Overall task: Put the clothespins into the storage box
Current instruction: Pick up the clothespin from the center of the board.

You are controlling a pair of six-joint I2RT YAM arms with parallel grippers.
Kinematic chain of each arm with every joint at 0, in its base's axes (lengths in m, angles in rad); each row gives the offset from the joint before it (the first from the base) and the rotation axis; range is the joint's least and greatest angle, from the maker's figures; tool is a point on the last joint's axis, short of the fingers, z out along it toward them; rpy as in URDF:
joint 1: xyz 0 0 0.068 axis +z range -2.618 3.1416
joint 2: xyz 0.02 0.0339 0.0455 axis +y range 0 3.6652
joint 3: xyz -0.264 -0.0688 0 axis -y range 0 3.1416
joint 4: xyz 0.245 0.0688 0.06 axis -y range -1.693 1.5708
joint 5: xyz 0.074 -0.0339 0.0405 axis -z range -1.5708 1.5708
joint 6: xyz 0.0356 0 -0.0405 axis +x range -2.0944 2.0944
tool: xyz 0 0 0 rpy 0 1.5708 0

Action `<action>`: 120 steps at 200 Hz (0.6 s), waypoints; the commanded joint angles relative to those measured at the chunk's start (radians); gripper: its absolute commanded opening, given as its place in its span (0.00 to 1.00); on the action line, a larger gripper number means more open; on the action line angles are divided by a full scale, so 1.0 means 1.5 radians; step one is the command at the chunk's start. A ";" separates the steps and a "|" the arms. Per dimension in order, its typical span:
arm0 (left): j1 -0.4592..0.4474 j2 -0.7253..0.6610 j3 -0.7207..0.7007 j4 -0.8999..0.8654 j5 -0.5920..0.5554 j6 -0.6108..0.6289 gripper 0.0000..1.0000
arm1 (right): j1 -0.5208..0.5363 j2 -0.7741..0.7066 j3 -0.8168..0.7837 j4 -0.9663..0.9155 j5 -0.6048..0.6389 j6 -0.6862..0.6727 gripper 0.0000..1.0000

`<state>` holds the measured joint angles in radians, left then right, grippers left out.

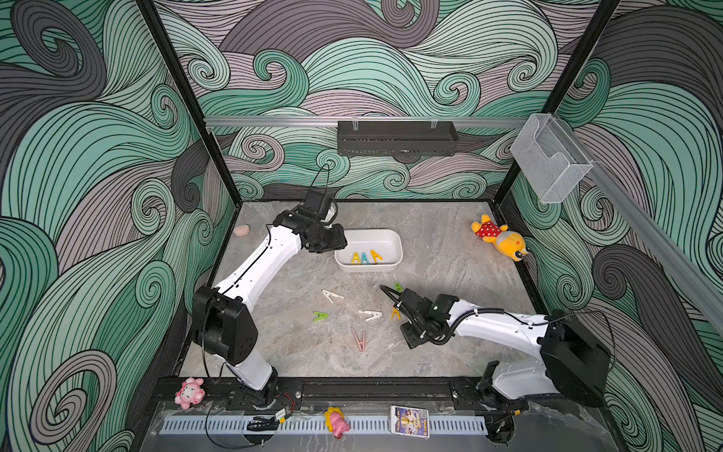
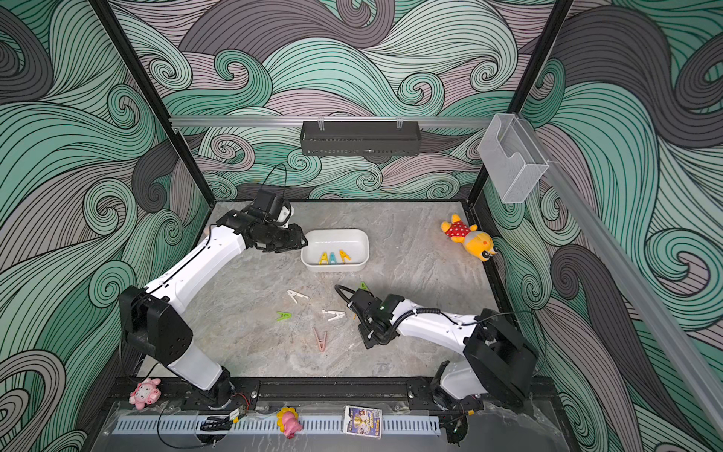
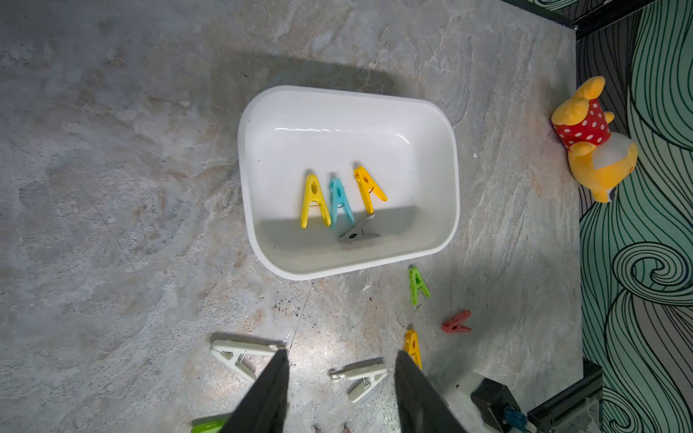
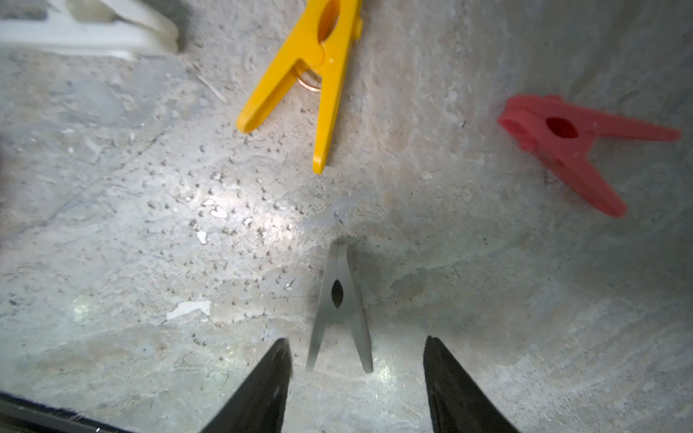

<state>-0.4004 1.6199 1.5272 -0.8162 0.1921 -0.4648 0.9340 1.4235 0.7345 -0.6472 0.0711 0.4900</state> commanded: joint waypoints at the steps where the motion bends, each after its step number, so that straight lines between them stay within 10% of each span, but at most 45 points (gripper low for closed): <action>1: 0.002 -0.018 -0.008 0.003 -0.005 -0.005 0.49 | 0.004 0.022 0.011 0.017 0.013 0.006 0.56; 120: 0.009 -0.004 -0.008 -0.015 0.020 -0.023 0.48 | 0.002 0.089 0.024 0.056 0.004 -0.008 0.41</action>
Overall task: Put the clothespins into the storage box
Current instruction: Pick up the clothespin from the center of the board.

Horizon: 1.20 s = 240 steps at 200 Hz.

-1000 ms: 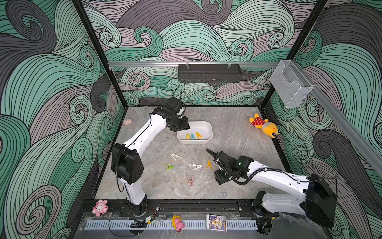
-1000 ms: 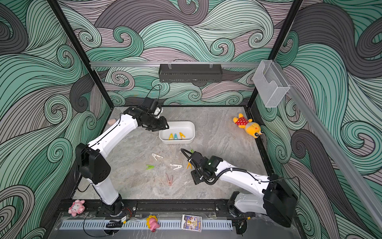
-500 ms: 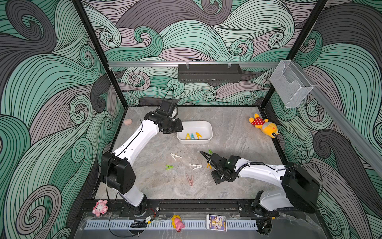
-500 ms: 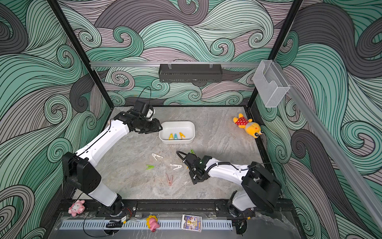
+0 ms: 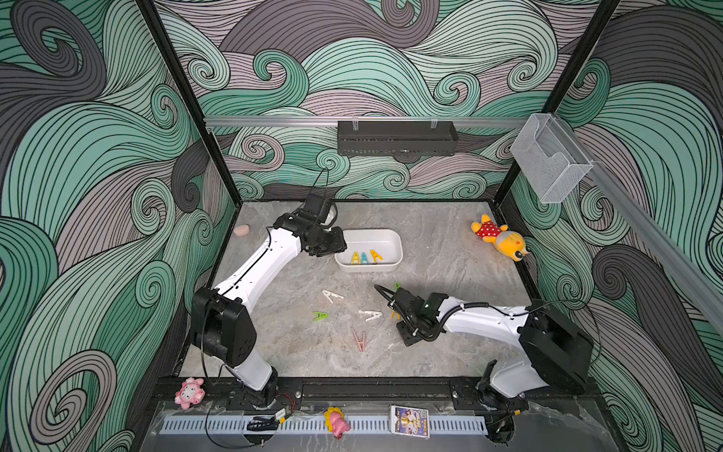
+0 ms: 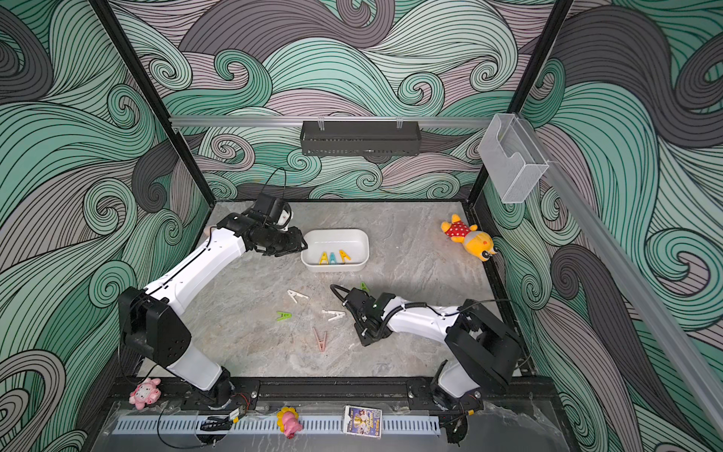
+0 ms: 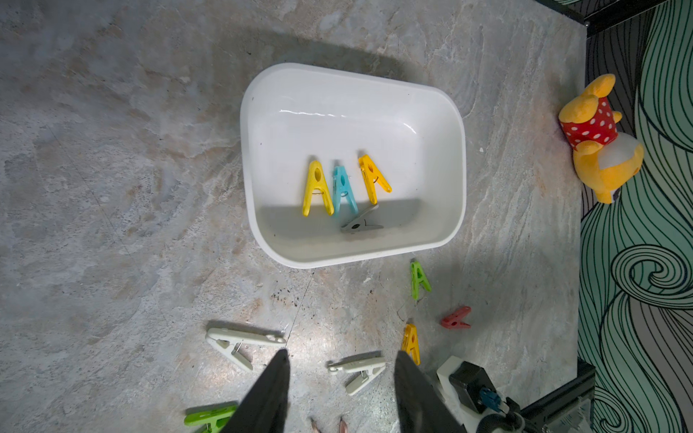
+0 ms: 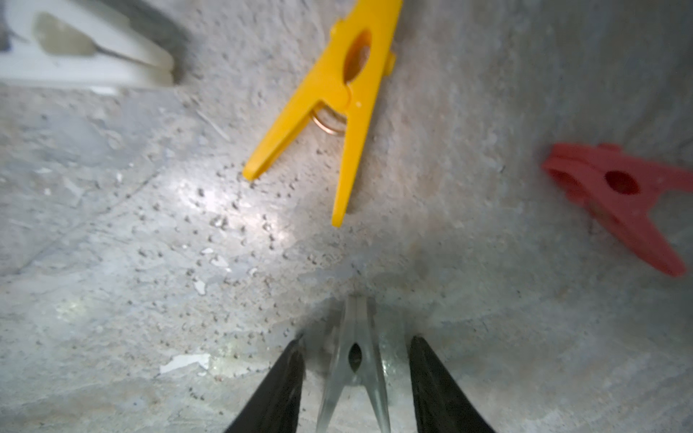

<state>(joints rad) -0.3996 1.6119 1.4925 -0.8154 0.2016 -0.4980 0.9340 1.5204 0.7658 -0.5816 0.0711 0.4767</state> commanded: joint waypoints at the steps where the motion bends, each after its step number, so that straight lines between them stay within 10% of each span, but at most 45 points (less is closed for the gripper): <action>1: 0.008 0.001 0.015 -0.016 0.014 0.000 0.48 | 0.003 0.025 0.002 0.012 0.003 0.001 0.41; 240: 0.023 -0.025 -0.027 -0.010 0.022 -0.021 0.48 | 0.001 -0.036 0.018 -0.076 0.010 -0.002 0.09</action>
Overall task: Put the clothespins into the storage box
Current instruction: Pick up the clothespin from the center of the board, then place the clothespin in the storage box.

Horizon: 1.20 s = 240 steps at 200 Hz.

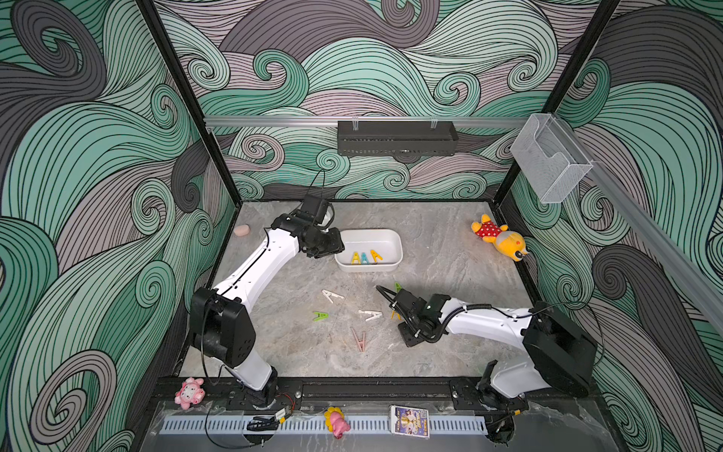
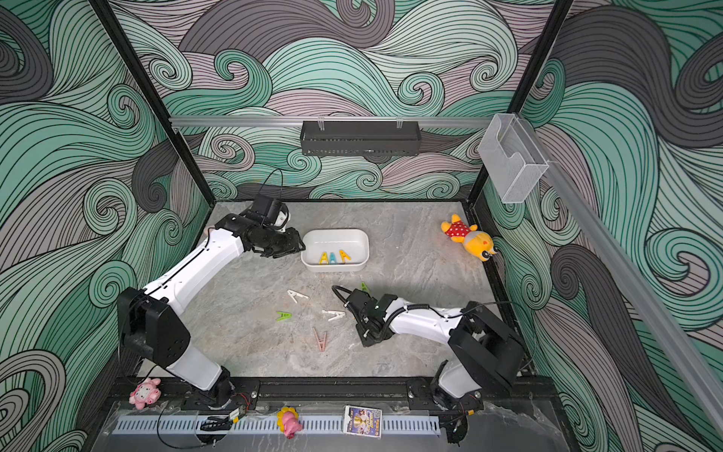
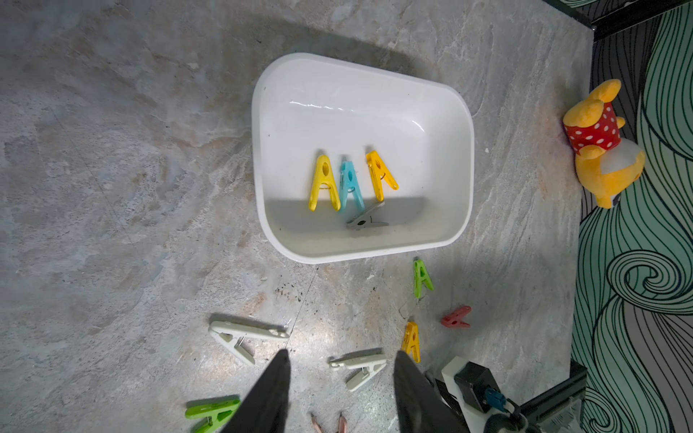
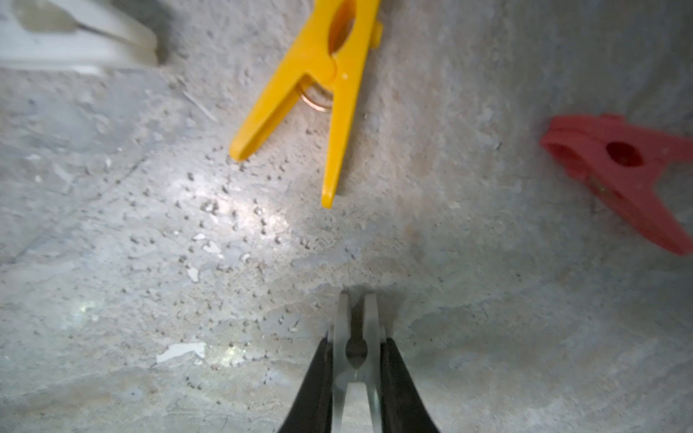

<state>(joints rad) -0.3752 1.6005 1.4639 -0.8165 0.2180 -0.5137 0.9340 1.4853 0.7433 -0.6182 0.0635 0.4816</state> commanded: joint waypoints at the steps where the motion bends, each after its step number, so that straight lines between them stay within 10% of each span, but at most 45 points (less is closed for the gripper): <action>1: 0.007 -0.018 -0.008 -0.009 0.011 -0.010 0.48 | 0.000 -0.014 0.034 -0.052 0.015 -0.006 0.09; 80: 0.043 -0.073 -0.057 -0.029 0.007 0.001 0.48 | -0.095 -0.029 0.287 -0.156 -0.020 -0.122 0.12; 165: 0.075 -0.172 -0.136 -0.085 -0.088 0.053 0.48 | -0.230 0.295 0.712 -0.142 -0.080 -0.248 0.14; 240: 0.078 -0.173 -0.162 -0.157 -0.064 0.095 0.50 | -0.232 0.461 0.817 -0.135 -0.135 -0.223 0.16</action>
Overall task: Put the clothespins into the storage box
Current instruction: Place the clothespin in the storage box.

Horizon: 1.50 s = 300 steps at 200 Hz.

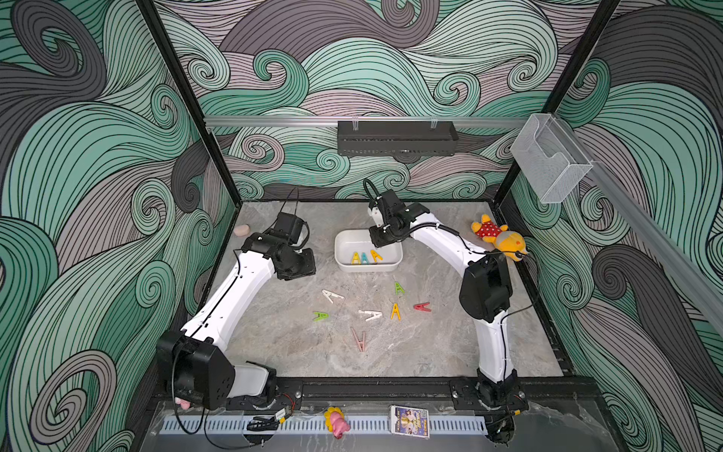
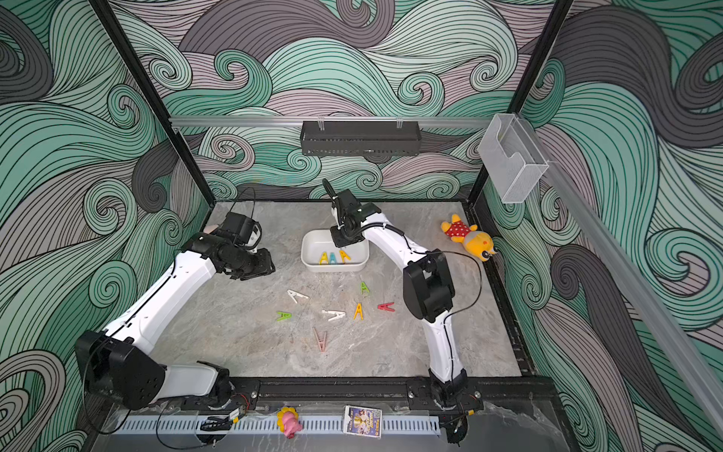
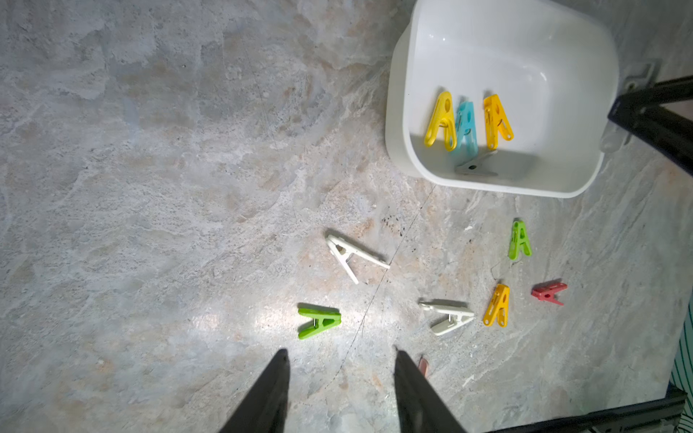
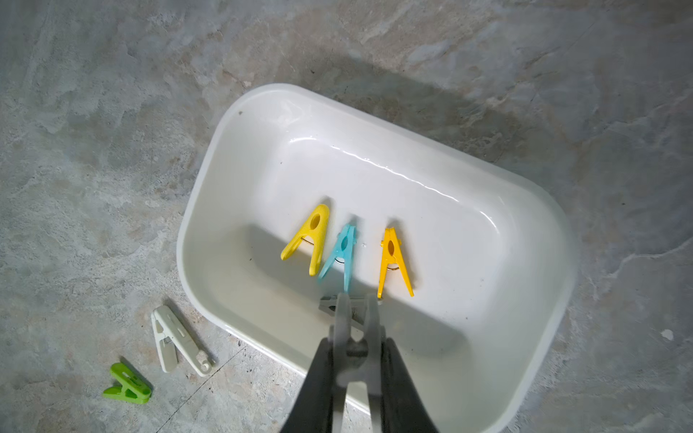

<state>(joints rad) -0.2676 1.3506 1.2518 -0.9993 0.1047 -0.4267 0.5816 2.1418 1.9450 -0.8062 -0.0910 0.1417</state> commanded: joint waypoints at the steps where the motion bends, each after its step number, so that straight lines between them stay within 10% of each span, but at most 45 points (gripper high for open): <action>1: 0.006 -0.006 -0.021 -0.035 0.013 0.038 0.50 | 0.003 0.025 0.016 -0.009 -0.031 0.003 0.16; 189: 0.006 0.060 -0.030 -0.041 0.010 0.033 0.55 | -0.013 0.166 0.083 -0.007 -0.049 -0.014 0.27; 300: -0.005 -0.035 -0.167 0.158 0.073 0.203 0.64 | -0.017 -0.016 0.021 0.003 -0.033 -0.019 0.46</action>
<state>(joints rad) -0.2653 1.3266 1.0290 -0.8642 0.1963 -0.2146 0.5652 2.2555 2.0354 -0.8177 -0.1303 0.1127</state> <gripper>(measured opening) 0.635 0.442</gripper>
